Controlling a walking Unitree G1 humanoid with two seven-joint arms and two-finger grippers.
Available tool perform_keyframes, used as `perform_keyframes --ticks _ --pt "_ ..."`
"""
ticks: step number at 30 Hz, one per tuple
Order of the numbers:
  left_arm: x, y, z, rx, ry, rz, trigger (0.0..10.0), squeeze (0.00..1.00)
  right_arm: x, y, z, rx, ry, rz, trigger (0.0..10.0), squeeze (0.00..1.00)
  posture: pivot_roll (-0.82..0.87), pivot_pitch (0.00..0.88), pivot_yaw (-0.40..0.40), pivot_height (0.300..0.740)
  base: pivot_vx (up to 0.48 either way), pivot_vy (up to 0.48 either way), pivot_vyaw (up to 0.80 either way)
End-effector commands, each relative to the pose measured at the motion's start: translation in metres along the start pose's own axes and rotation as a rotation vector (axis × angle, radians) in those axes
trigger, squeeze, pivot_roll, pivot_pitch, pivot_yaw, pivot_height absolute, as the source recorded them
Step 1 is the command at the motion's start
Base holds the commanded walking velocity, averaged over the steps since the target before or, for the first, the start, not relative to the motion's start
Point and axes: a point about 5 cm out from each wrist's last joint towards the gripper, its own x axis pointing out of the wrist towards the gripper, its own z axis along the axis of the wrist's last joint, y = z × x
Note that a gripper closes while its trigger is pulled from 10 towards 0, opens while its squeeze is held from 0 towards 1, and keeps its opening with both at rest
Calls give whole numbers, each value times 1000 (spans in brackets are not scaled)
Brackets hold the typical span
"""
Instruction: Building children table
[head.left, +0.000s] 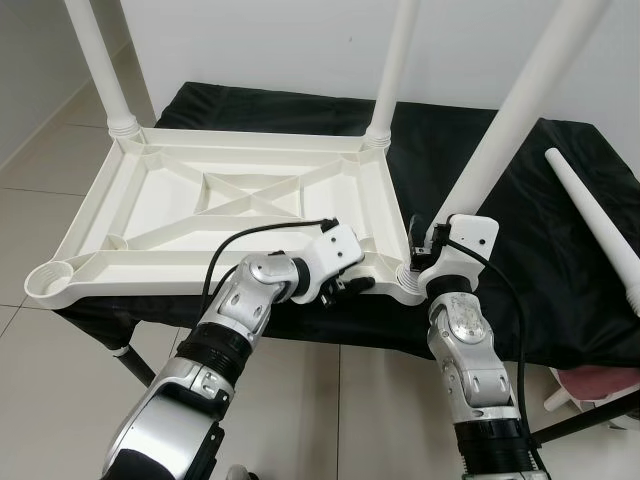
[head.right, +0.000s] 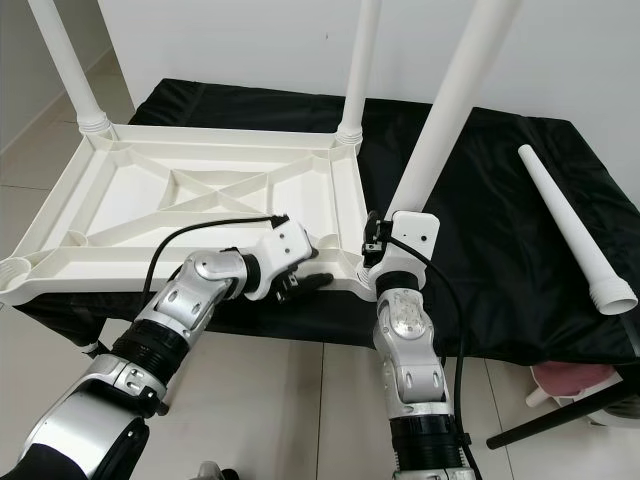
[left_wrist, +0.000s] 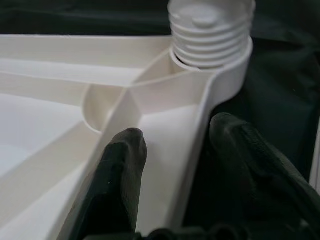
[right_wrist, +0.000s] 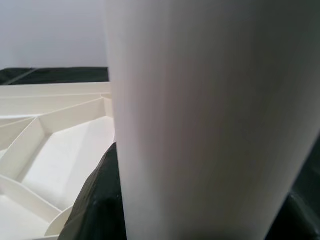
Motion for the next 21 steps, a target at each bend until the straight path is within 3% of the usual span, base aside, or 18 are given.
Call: perform_keyframes --ticks 1,15,17,19,20,21 --pt "2 -1 -1 11 24 47 10000 0 -11 -12 -51 -4 278 -25 10000 0 -7 114 -8 740 0 0 0" --pt "11 -2 -9 41 108 69 10000 0 -19 -17 -59 92 333 -63 10000 0 -11 118 -3 740 0 0 0" --pt "11 -2 -9 46 111 65 10000 0 -21 -17 -60 87 333 -66 10000 0 -13 121 -1 740 0 0 0" --pt "11 -3 -9 49 113 63 10000 0 -22 -16 -58 42 313 -53 10000 0 -14 122 0 740 0 0 0" --pt "11 -2 -9 52 116 61 10000 0 -23 -15 -57 -26 285 -31 10000 0 -14 122 0 740 0 0 0" --pt "11 -2 -9 52 116 61 10000 0 -23 -15 -57 -26 285 -31 10000 0 -14 122 0 740 0 0 0"
